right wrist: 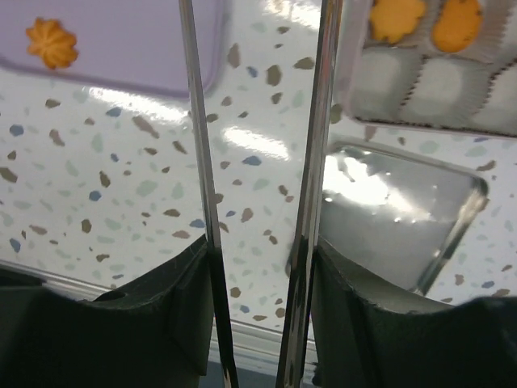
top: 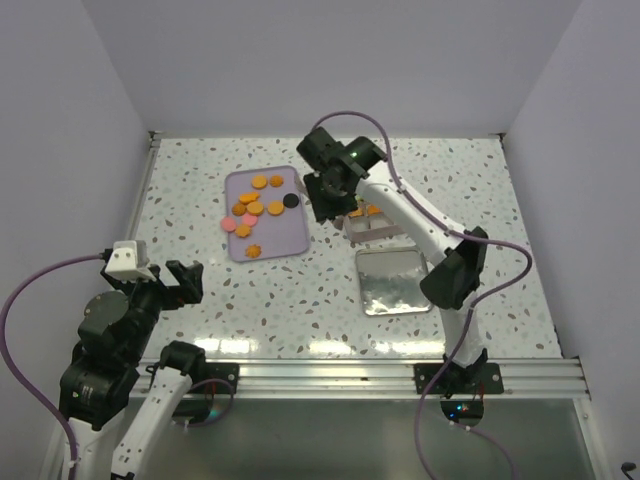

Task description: Pack the cookies

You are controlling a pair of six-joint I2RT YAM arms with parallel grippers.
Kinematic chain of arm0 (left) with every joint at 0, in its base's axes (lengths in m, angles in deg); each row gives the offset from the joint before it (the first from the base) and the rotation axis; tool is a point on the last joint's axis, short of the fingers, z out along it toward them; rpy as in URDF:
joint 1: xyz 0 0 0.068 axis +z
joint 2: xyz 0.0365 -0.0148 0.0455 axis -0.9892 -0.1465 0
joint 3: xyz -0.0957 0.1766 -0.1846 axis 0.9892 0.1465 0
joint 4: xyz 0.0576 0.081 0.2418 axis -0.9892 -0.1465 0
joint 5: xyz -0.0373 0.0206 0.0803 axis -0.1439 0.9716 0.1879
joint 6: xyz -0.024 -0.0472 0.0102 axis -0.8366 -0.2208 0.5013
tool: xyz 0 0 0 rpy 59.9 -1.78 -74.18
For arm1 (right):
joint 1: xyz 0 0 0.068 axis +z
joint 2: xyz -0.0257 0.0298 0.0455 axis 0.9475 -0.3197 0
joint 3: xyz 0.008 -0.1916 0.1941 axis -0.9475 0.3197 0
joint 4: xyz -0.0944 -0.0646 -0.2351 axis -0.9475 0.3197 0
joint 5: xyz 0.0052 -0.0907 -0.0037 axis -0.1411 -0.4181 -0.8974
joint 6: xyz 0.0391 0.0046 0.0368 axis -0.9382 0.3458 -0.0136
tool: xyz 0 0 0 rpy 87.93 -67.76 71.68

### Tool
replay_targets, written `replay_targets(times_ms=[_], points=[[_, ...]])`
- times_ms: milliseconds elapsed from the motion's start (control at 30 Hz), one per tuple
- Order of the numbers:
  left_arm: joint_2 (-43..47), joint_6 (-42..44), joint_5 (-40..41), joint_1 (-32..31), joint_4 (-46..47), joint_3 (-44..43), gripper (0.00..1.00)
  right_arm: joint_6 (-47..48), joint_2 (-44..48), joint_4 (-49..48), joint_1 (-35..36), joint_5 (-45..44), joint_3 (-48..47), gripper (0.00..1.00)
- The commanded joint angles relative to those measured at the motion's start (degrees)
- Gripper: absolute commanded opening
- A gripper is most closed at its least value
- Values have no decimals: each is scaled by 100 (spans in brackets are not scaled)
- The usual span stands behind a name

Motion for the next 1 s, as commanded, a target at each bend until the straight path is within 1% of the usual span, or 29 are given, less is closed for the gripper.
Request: replay_targets(times_ms=[0,100,167,267,567,967], points=[[-83,92,-33,-27,253,22,100,-262,-343,515,376,396,-176,48],[-74,92,-24,-27,244,30,100,-306,-720,444,534,607,-483,48],[-74,75,-24,-27,244,30,100,-297,-1088,601,588,626,-947,48],[-57,75,-7,-27,244,22,100,-306,-1353,637,684,687,-1178,48],[-30,66,29,-27,235,22,100,-244,-1574,470,737,731,-967,48],[-30,57,37,-18,227,13,100,-201,-2206,514,852,731,-1389,48]])
